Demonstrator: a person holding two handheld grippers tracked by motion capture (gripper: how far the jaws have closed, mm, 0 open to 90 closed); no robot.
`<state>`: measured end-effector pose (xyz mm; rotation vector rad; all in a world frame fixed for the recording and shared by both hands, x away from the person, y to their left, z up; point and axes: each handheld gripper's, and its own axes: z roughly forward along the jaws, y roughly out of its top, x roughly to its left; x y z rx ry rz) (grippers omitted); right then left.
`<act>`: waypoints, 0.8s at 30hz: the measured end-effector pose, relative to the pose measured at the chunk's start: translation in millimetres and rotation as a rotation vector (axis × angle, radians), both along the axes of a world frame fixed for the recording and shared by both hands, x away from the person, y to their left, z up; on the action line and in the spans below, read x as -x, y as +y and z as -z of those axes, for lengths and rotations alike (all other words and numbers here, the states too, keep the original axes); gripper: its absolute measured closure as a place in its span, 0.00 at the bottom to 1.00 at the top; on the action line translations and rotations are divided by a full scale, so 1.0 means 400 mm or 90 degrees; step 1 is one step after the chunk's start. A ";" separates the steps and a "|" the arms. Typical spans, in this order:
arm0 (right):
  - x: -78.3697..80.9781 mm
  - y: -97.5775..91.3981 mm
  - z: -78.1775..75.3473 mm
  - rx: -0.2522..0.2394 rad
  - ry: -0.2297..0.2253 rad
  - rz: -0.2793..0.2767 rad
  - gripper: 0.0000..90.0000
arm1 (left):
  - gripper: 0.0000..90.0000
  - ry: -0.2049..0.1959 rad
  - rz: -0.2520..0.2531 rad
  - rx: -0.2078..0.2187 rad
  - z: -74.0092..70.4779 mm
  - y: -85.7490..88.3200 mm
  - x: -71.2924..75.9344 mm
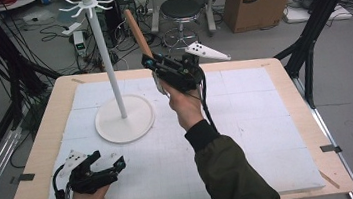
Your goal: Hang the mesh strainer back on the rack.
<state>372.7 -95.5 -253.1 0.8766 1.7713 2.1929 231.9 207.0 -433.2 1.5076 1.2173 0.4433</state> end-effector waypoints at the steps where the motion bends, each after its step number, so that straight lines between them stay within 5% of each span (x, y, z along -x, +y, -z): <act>1: 0.000 0.005 -0.004 0.002 -0.003 0.002 0.80 | 0.02 0.000 0.000 0.001 0.001 0.001 -0.001; 19: -0.001 0.072 -0.056 0.018 -0.037 0.015 0.80 | 0.02 0.000 -0.002 0.010 0.001 0.010 0.004; 24: -0.009 0.077 -0.052 0.020 -0.025 0.033 0.80 | 0.02 -0.001 -0.004 0.009 0.000 0.013 0.007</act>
